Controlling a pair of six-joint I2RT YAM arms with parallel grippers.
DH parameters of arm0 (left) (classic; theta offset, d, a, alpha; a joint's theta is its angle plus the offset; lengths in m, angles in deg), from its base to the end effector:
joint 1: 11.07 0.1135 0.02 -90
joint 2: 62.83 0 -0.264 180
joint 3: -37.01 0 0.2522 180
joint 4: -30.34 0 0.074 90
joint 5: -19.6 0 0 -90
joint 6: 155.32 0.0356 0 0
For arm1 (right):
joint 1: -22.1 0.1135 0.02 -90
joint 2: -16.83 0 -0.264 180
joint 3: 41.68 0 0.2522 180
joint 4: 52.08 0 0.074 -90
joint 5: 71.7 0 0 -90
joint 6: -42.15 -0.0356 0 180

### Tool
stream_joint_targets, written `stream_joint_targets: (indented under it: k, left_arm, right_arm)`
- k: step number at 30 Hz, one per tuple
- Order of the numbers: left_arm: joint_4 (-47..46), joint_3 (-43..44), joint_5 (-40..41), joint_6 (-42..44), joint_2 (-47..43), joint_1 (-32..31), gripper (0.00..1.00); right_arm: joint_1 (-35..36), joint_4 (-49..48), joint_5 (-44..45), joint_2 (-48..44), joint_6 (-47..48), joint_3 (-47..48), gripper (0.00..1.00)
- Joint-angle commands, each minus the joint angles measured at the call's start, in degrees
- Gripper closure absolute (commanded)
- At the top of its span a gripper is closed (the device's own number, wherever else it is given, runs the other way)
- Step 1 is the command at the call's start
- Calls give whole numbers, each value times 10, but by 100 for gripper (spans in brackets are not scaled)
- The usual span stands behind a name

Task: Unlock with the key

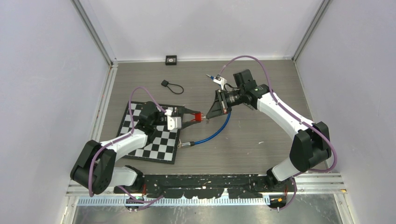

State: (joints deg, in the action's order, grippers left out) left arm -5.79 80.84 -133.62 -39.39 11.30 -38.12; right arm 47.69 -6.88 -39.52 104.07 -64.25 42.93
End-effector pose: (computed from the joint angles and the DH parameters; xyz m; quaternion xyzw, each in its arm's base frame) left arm 0.2128 -0.1443 0.2493 0.6027 0.3374 -0.3575 0.6286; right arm 0.2771 0.1661 0.2967 -0.2388 0.8002 0.5340 0.1324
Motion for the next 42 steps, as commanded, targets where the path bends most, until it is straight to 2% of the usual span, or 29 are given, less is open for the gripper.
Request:
stream_joint_targets:
  k: [1,7,24,42]
  left_arm:
    - [-29,8,-7,2,-11,-3,100]
    - [-29,9,-6,3,-8,-4,100]
    - [-17,-4,-18,22,-13,-8,100]
    - [-12,-5,-14,25,-13,-8,100]
  right_arm:
    - [12,3,9,-10,14,24,99]
    - [24,14,29,-13,30,34,99]
    - [12,-35,31,-6,-27,21,99]
    - [4,-52,31,-25,-34,9,100]
